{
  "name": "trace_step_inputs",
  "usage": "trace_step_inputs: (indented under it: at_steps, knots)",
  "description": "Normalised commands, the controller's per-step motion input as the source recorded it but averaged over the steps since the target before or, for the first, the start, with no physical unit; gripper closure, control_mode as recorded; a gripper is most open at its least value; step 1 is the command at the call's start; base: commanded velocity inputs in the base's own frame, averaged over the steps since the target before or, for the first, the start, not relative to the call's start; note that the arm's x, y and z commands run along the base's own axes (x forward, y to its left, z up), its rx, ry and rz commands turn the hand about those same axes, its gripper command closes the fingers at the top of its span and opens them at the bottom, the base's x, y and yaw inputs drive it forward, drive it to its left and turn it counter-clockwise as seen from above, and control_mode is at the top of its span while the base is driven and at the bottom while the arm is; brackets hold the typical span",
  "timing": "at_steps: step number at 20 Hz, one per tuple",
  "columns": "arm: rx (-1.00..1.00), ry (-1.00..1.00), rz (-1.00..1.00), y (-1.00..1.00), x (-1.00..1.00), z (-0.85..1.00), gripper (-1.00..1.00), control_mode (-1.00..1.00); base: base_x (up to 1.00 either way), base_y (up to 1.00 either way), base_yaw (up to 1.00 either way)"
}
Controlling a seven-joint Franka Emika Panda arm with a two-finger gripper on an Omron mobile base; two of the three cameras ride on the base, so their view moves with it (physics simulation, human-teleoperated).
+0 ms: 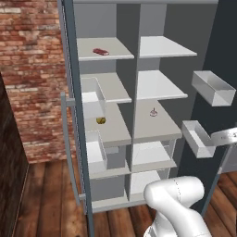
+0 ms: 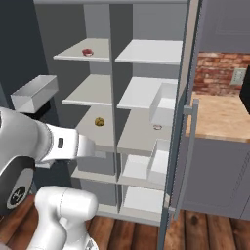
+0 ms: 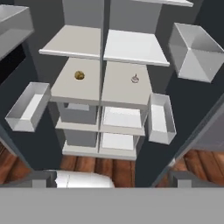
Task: There's a steak in the fridge that needs to be moved to the freezer for freezing. Pick up the steak from the fridge, place it on any shelf in the freezer, and close the fridge and freezer doors when done.
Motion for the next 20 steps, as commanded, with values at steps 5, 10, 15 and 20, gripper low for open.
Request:
trace_step_inputs:
  at_steps: [5,10,15,20]
  knots:
    - [0.00,0.00,0.00,-0.86,0.01,-0.23,-1.00,-1.00,0.00,0.00,0.00]
    - [0.00,-0.06,0.02,-0.58,0.01,-0.57,-1.00,-1.00,0.00,0.00,0.00]
    - [0.00,-0.17,0.11,-0.54,0.24,-0.78,-1.00,-1.00,0.00,0.00,0.00]
    - [0.04,-0.15,0.19,-0.62,0.35,-0.51,-1.00,-1.00,0.00,0.00,0.00]
